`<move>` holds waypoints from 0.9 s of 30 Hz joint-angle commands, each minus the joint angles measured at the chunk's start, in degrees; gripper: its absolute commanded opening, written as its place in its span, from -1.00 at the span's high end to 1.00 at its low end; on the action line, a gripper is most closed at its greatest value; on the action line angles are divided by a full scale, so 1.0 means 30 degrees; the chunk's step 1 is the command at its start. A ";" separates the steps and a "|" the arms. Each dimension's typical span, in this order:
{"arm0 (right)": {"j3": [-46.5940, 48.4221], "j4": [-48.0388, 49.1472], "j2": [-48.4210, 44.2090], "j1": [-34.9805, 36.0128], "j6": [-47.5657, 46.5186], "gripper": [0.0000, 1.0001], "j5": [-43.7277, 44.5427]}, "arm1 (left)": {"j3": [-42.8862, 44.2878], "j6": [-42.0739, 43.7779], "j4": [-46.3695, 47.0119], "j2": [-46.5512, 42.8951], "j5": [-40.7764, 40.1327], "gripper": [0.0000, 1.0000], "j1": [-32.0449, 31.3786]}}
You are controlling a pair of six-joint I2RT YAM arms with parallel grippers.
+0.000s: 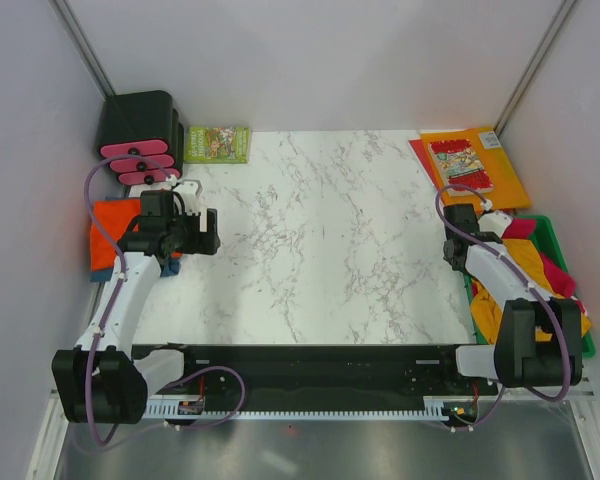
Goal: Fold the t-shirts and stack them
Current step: Grab crumpled tshirt from bin with the right arm
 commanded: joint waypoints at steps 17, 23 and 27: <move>-0.1589 0.1549 -0.3664 -0.0185 -0.0003 0.26 -0.0783 | 0.0660 0.0318 -0.0225 0.0096 0.0548 -0.84 0.0090; -0.1501 0.1637 -0.3546 -0.0156 -0.0061 1.00 -0.0782 | 0.0600 0.0318 -0.0225 0.0212 0.0548 -0.84 0.0091; -0.1414 0.2338 -0.5153 0.0077 -0.0848 1.00 -0.1864 | 0.0629 0.0348 -0.0225 0.0184 0.0577 -0.84 0.0090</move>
